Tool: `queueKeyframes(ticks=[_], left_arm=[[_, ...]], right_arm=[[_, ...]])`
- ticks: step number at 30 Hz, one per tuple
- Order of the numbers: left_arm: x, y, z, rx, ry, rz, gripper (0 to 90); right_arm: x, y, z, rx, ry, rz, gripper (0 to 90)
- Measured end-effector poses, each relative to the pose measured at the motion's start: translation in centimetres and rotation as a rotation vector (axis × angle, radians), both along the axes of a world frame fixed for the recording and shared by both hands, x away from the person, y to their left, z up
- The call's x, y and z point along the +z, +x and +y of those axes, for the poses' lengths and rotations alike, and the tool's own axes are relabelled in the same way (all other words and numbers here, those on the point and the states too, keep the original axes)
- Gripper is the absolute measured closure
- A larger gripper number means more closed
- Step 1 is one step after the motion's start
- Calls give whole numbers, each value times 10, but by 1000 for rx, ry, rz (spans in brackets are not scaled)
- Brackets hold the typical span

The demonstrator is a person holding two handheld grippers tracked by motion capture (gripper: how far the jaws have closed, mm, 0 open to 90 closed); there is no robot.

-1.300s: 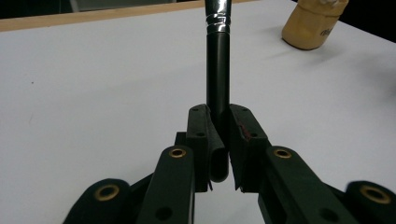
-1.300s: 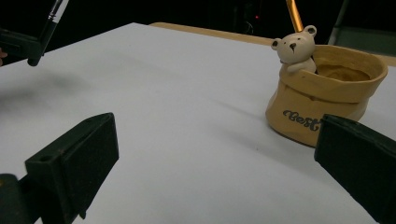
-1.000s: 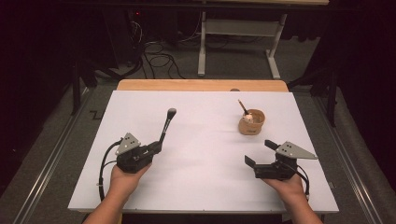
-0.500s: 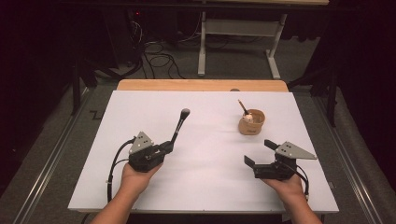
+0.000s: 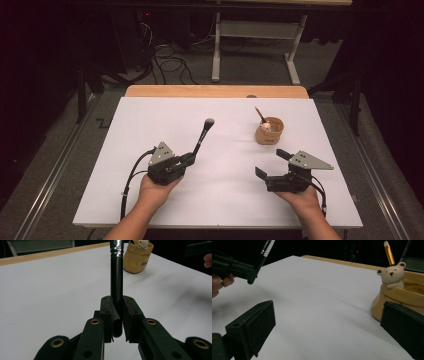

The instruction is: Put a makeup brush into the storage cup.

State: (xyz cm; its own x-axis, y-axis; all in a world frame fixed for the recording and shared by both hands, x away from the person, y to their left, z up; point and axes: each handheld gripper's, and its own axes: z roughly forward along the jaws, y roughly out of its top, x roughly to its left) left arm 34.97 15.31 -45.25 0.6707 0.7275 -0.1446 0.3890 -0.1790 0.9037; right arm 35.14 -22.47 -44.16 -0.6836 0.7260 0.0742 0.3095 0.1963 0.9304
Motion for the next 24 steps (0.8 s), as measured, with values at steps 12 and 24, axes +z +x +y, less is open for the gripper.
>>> queueKeyframes(ticks=[12,24], left_arm=[[0,-3,-2,-20,-23,-13,793],[-1,-3,-1,-24,-33,-9,793]], right_arm=[[7,3,21,34,13,-14,6],[16,10,33,50,0,-17,11]])
